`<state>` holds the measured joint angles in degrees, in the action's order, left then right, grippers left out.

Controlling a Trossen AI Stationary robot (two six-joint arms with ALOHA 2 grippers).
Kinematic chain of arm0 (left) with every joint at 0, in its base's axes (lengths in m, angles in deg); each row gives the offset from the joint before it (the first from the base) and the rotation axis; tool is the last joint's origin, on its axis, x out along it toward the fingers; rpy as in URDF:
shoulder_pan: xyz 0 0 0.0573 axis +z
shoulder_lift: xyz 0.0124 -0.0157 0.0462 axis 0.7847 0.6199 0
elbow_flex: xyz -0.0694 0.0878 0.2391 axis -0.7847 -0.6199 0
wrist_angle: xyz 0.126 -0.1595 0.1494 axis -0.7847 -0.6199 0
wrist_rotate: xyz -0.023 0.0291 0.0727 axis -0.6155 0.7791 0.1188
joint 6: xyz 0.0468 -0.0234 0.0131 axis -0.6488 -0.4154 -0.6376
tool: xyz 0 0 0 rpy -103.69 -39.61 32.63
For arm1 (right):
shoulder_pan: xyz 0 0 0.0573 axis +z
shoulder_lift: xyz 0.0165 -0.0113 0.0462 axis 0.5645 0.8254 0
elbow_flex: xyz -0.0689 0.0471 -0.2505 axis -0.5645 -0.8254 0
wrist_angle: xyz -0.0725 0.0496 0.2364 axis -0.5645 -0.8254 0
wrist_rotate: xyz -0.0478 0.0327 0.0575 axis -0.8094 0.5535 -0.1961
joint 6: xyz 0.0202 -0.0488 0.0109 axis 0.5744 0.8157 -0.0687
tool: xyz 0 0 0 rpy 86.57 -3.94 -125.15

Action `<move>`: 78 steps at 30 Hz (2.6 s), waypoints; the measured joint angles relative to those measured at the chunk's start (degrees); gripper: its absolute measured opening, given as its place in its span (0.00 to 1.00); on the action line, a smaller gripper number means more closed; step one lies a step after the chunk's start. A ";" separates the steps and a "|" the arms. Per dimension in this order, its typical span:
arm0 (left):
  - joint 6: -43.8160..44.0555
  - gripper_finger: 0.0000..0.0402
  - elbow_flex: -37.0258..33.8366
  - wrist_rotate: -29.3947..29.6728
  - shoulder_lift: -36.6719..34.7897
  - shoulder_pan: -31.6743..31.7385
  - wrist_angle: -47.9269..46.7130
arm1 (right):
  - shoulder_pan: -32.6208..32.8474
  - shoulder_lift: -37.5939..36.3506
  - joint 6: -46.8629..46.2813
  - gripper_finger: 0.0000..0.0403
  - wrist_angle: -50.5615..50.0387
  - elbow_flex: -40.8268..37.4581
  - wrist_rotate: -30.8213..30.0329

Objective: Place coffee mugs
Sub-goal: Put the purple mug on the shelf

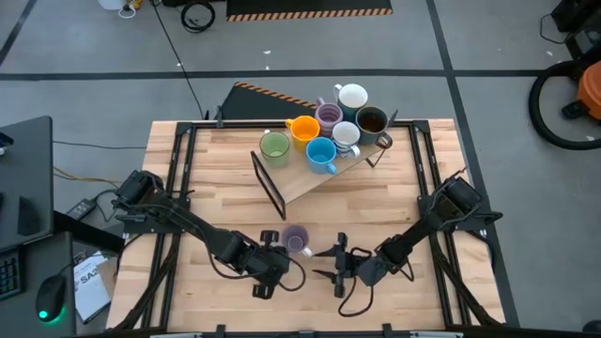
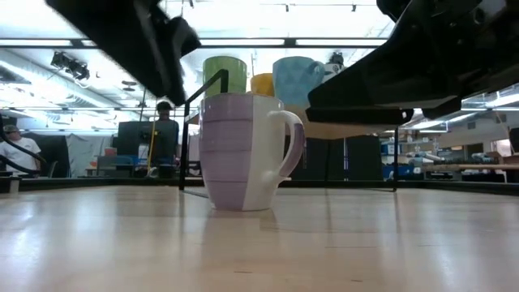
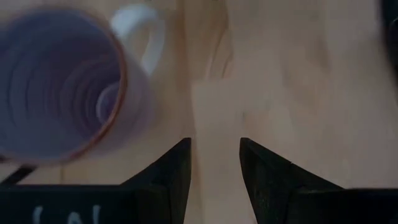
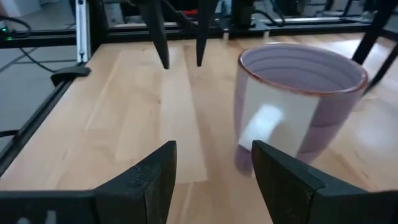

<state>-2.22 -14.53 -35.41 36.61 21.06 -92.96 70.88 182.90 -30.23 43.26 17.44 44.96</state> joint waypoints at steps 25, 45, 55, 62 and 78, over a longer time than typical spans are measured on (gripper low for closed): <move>1.11 0.35 -0.31 9.35 0.00 2.01 -8.81 | -9.07 -1.84 0.52 0.53 -1.85 0.00 21.09; 1.48 0.35 -0.35 5.67 2.80 1.17 -0.36 | -6.90 -0.38 -5.38 0.53 1.34 -2.20 17.33; 1.81 0.35 -0.31 5.03 3.58 1.16 0.67 | -6.80 10.59 -2.51 0.53 18.29 -0.78 16.53; 1.83 0.35 -0.33 5.02 4.02 1.33 2.13 | -6.78 12.41 0.66 0.53 23.09 1.03 15.74; 0.41 0.35 -0.33 4.63 4.55 1.31 4.97 | -7.46 13.61 0.24 0.53 23.29 2.58 16.38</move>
<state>-1.81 -14.86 -30.78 41.16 22.37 -87.99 63.42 196.51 -29.99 66.55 20.02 61.34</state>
